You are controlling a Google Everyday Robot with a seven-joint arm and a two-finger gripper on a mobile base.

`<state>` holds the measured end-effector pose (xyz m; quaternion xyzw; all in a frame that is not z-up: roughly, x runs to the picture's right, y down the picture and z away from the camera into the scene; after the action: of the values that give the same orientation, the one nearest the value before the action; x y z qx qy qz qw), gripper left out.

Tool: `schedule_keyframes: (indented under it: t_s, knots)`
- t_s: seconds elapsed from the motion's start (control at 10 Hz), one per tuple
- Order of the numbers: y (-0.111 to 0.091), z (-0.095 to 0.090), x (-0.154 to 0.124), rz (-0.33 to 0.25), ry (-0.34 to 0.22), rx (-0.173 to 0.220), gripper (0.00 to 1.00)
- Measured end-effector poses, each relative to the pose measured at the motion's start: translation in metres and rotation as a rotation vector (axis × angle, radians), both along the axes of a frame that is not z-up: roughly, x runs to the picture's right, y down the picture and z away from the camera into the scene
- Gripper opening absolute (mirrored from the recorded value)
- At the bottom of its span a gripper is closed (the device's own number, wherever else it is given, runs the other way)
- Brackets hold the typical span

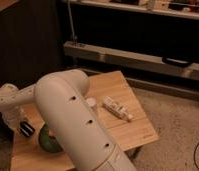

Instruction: Place the eraser on the white sponge

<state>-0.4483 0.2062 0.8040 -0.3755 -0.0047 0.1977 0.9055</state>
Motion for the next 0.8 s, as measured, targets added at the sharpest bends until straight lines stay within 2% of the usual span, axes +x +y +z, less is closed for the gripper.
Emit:
schedule_keyframes:
  t_s: [0.1, 0.3, 0.6, 0.8]
  knots:
    - [-0.003, 0.001, -0.002, -0.006, -0.003, 0.01, 0.0]
    - [-0.022, -0.01, -0.01, -0.026, -0.011, 0.042, 0.0]
    - [-0.075, -0.053, -0.017, -0.029, -0.007, 0.079, 0.0]
    - [-0.12, -0.08, -0.008, -0.002, 0.002, 0.089, 0.0]
